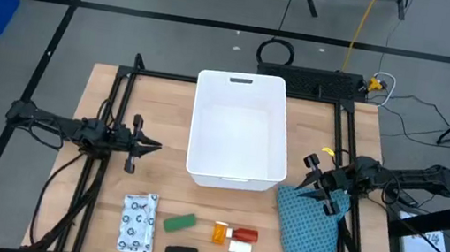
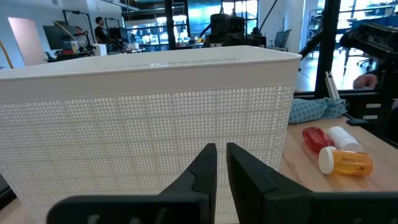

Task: Pick & place medical supplies in basket/bin

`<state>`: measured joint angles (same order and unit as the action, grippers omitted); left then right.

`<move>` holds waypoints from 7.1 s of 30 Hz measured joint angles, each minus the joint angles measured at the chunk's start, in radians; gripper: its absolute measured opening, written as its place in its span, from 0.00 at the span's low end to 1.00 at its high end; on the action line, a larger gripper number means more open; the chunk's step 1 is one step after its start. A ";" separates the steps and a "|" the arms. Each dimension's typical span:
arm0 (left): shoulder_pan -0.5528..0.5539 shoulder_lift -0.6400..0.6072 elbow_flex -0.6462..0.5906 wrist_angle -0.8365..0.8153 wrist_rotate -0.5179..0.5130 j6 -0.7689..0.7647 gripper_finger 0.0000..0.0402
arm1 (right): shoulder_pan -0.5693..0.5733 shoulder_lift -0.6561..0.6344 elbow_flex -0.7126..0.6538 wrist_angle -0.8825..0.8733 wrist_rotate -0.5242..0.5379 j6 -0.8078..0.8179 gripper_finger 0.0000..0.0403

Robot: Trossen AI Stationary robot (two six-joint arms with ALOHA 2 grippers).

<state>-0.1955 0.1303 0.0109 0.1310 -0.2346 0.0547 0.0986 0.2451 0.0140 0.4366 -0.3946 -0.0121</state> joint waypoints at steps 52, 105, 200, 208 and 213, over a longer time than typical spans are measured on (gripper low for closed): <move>0.000 0.000 0.000 0.000 0.000 0.000 0.10 | 0.000 0.000 0.000 0.000 0.000 0.000 0.18; 0.000 0.000 0.000 0.001 0.025 -0.089 0.10 | 0.001 0.000 0.000 0.024 0.026 0.061 0.18; 0.000 0.000 0.000 0.072 -0.001 -0.143 0.10 | 0.623 1.322 0.668 -0.126 0.812 0.396 0.56; 0.001 0.000 0.000 0.059 0.001 -0.154 0.10 | 0.624 1.433 0.694 -0.080 0.786 0.396 0.56; 0.000 0.000 0.000 0.042 0.001 -0.169 0.10 | 0.623 1.459 0.694 -0.082 0.786 0.409 0.56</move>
<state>-0.1951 0.1307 0.0109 0.1734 -0.2333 -0.1145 0.7219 1.7037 0.7082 0.3541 0.3909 0.3973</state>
